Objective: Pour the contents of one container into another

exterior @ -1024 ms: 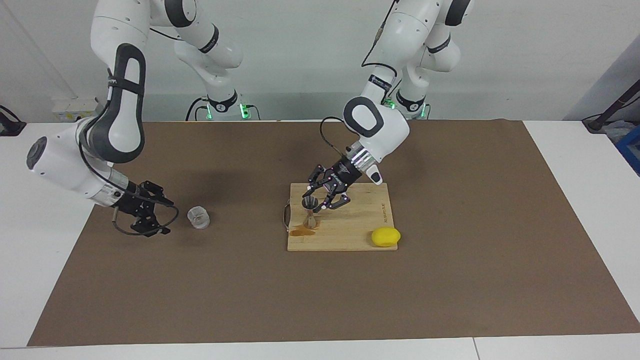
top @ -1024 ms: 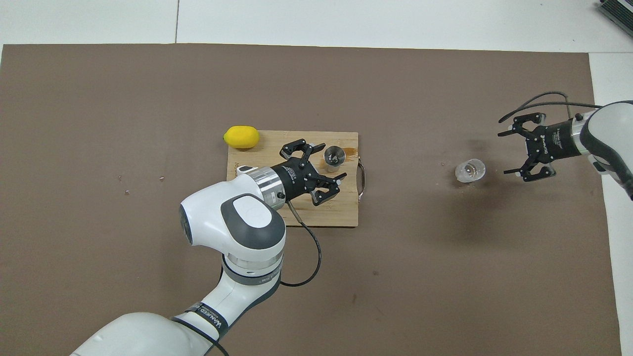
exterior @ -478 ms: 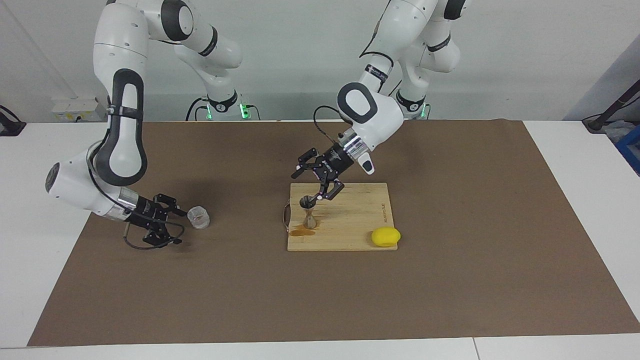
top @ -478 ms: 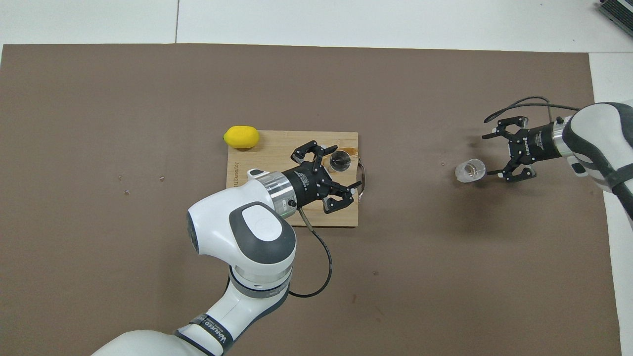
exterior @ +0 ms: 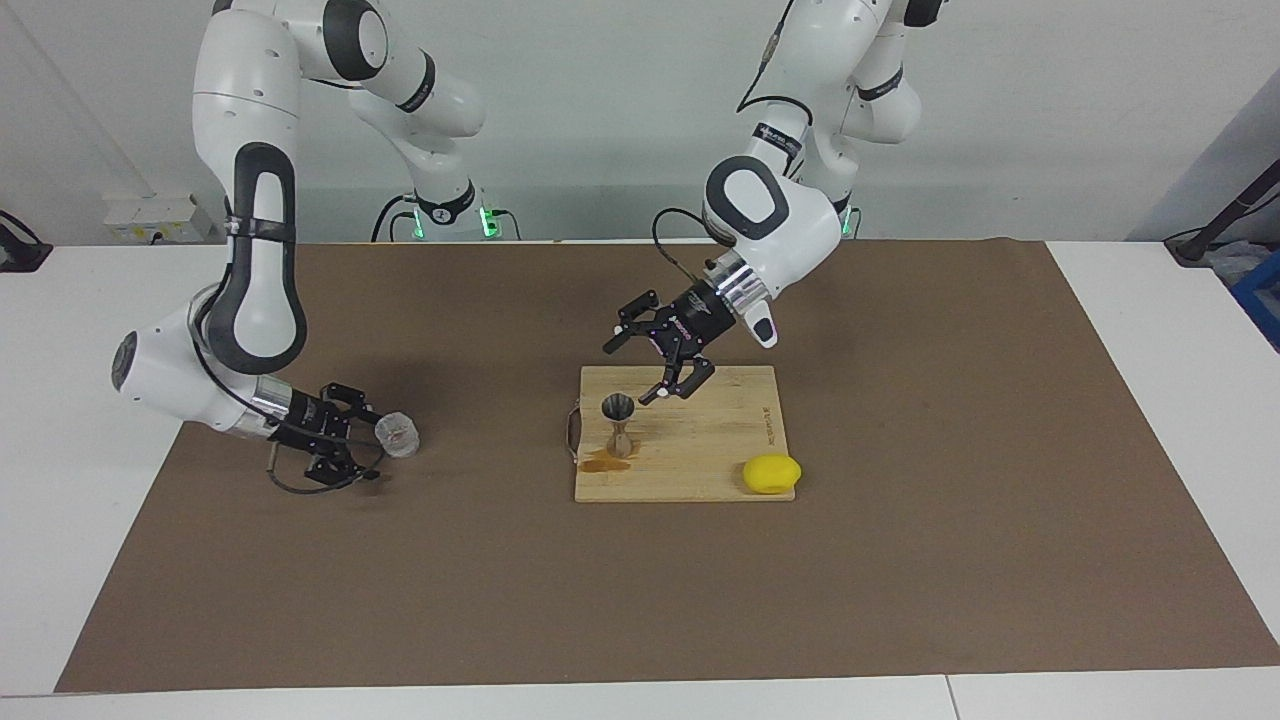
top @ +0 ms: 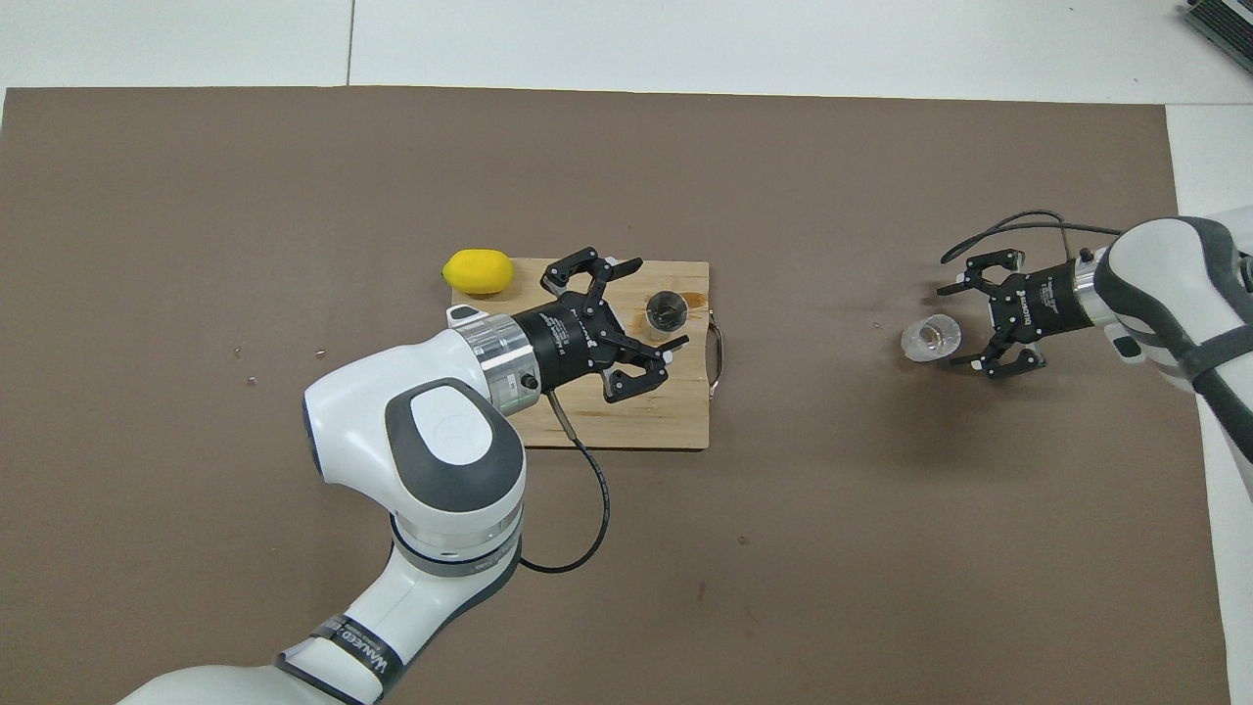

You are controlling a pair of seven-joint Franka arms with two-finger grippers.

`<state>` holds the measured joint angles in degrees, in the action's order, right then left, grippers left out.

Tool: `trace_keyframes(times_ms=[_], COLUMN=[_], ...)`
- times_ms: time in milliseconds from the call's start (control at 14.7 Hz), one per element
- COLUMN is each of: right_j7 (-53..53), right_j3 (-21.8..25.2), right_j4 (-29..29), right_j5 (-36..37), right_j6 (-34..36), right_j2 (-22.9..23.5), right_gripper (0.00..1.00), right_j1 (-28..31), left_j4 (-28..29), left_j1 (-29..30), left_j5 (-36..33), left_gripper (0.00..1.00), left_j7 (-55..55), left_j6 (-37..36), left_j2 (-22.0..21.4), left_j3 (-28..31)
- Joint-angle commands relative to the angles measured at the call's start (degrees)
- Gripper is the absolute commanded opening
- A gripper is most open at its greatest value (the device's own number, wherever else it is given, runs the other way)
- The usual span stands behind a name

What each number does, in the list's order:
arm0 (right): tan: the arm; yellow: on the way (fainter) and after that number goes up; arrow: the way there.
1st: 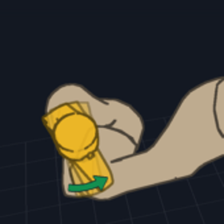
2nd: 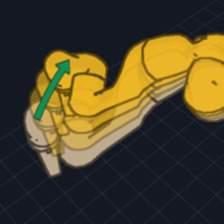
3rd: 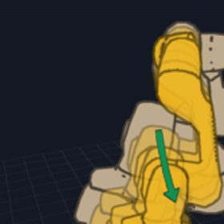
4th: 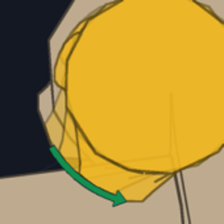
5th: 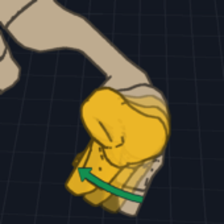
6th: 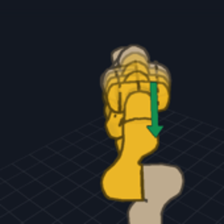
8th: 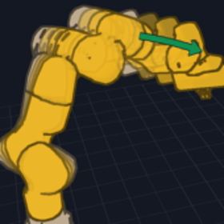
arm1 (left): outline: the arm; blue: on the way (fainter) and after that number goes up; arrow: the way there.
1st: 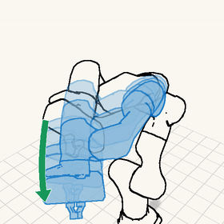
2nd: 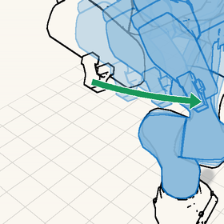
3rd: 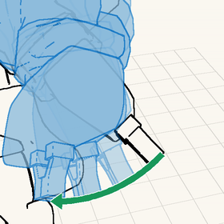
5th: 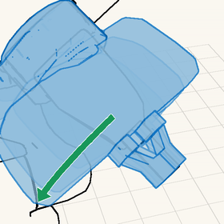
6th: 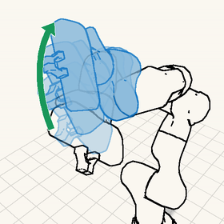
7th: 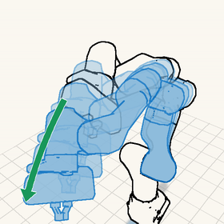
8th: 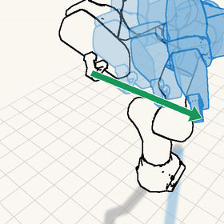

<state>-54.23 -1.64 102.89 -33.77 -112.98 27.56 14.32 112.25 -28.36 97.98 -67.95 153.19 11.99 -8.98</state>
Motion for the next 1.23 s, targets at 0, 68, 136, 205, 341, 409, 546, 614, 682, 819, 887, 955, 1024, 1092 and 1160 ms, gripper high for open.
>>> trace_keyframes(times_ms=[0,68,136,205,341,409,546,614,682,819,887,955,1024,1092,1160], right_j7=[2.55,2.55,2.55,2.64,3.33,3.86,4.74,5.88,6.41,6.50,6.50,6.42,6.42,6.42,6.42], right_j3=[0.06,0.06,0.06,0.06,0.06,0.06,0.06,0.06,0.06,0.06,0.06,0.06,0.06,0.06,0.06], right_j4=[2.93,3.02,3.02,3.02,3.19,3.72,4.69,5.39,6.18,6.71,6.80,6.97,7.76,8.20,8.38], right_j5=[-1.74,-1.74,-1.74,-1.74,-1.74,-2.34,-5.59,-6.04,-6.48,-7.79,-8.06,-8.06,-8.15,-8.24,-9.02], right_j6=[-0.05,0.04,0.47,1.17,2.23,2.24,1.80,1.54,1.10,0.92,0.83,-0.13,-1.44,-2.33,-2.60], right_j2=[-2.07,-2.07,-2.16,-2.16,-2.42,-2.60,-2.95,-3.21,-3.39,-3.65,-3.65,-3.65,-3.74,-3.74,-3.83], right_gripper=[0.98,0.98,0.98,0.98,0.98,0.98,0.98,0.98,0.98,0.98,0.97,0.97,0.97,0.97,0.97], right_j1=[-0.08,-0.08,-0.08,-0.08,-0.08,-0.08,-0.26,-0.96,-1.05,-1.05,-1.05,-1.05,-1.05,-0.96,-0.96], left_j4=[1.13,0.87,0.52,0.43,-0.53,-1.67,-4.39,-5.54,-6.68,-8.62,-9.85,-10.73,-11.26,-11.70,-11.79], left_j1=[2.87,4.09,5.33,6.38,8.32,9.37,11.30,12.53,13.07,14.29,14.48,14.57,14.57,14.57,14.57], left_j5=[-6.63,-10.23,-13.84,-16.83,-23.77,-27.81,-37.03,-40.82,-44.07,-51.27,-54.79,-57.88,-60.43,-61.93,-62.38], left_gripper=[1.00,1.00,1.00,1.00,1.00,1.00,1.00,1.00,1.00,1.00,1.00,1.00,1.00,1.00,1.00], left_j7=[-0.07,-0.07,-0.07,-0.07,0.01,0.01,0.10,0.27,0.36,0.72,0.89,1.94,4.47,7.80,10.88], left_j6=[-6.30,-9.19,-11.75,-14.12,-18.26,-20.71,-25.64,-27.83,-29.07,-30.05,-31.01,-31.28,-31.20,-31.02,-30.67], left_j2=[-1.70,-1.88,-1.88,-1.97,-1.88,-1.70,-1.18,-0.83,-0.65,-0.30,-0.04,0.14,0.14,0.06,-0.03], left_j3=[0.28,0.28,0.28,0.28,0.37,0.37,0.37,0.37,0.37,0.28,0.28,0.28,0.28,0.28,0.36])
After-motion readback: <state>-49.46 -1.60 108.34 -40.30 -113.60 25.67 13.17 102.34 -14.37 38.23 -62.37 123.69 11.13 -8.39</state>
